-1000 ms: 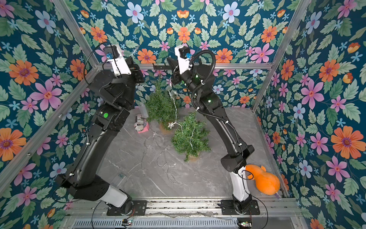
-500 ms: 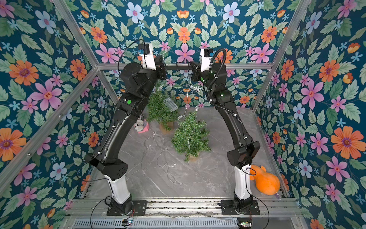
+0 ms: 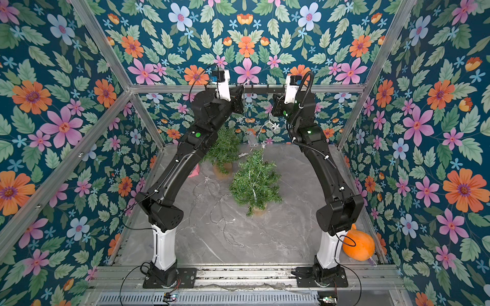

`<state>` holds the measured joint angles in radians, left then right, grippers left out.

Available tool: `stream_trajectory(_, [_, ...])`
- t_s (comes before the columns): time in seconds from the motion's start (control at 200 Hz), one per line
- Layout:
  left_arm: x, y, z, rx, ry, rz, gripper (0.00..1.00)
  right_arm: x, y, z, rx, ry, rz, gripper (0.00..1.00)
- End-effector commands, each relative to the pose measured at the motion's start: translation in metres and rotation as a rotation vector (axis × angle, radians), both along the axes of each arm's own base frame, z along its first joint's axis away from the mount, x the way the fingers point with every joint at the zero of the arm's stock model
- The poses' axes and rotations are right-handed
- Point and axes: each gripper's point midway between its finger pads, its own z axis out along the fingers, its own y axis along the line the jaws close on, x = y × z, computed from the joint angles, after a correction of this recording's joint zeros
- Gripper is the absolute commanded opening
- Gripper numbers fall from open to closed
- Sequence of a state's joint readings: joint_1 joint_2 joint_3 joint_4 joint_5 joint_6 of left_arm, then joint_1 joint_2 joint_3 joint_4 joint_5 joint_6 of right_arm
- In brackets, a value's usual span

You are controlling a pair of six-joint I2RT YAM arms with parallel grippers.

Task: Wrap string light around the christmas tree
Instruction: Wrap the light string around the Christmas tree.

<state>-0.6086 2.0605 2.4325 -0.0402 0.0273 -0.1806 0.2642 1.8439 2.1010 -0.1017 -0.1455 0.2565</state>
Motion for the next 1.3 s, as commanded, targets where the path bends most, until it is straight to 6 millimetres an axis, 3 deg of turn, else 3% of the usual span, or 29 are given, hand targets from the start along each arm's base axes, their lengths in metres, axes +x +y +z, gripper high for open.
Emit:
stream_trajectory(0.0, [0.002,-0.006,0.008,-0.073,-0.026,-0.035,0.00,-0.005,-0.012,0.005,0.007,-0.028,-0.047,0.00])
stream_trajectory(0.18, [0.012,-0.025,-0.012,-0.092,0.000,-0.084,0.00,-0.028,-0.026,-0.005,0.018,-0.033,-0.075,0.00])
stream_trajectory(0.2, [0.013,-0.027,-0.014,-0.094,0.002,-0.090,0.00,-0.041,-0.029,0.007,0.027,-0.059,-0.075,0.00])
stream_trajectory(0.325, [0.011,-0.044,-0.023,-0.095,0.007,-0.146,0.00,-0.069,-0.036,0.007,0.042,-0.072,-0.070,0.00])
stream_trajectory(0.56, [0.002,-0.071,-0.031,-0.093,-0.001,-0.218,0.00,-0.125,-0.041,-0.013,0.098,-0.065,-0.011,0.01])
stream_trajectory(0.715, [-0.009,-0.088,-0.035,-0.084,-0.001,-0.287,0.00,-0.169,-0.029,-0.035,0.098,-0.052,0.114,0.20])
stream_trajectory(0.825, [-0.021,-0.098,-0.033,-0.069,-0.018,-0.328,0.00,-0.195,-0.030,-0.054,0.047,-0.043,0.137,0.56])
stream_trajectory(0.905, [-0.030,-0.104,-0.031,-0.052,-0.036,-0.346,0.00,-0.209,-0.038,-0.065,-0.002,-0.023,0.107,0.72])
stream_trajectory(1.095, [-0.041,-0.110,-0.029,-0.019,-0.053,-0.365,0.00,-0.249,-0.050,-0.074,-0.054,-0.033,0.096,0.88])
stream_trajectory(1.295, [-0.041,-0.111,-0.029,-0.017,-0.059,-0.358,0.00,-0.274,-0.070,-0.099,0.013,0.043,0.025,0.90])
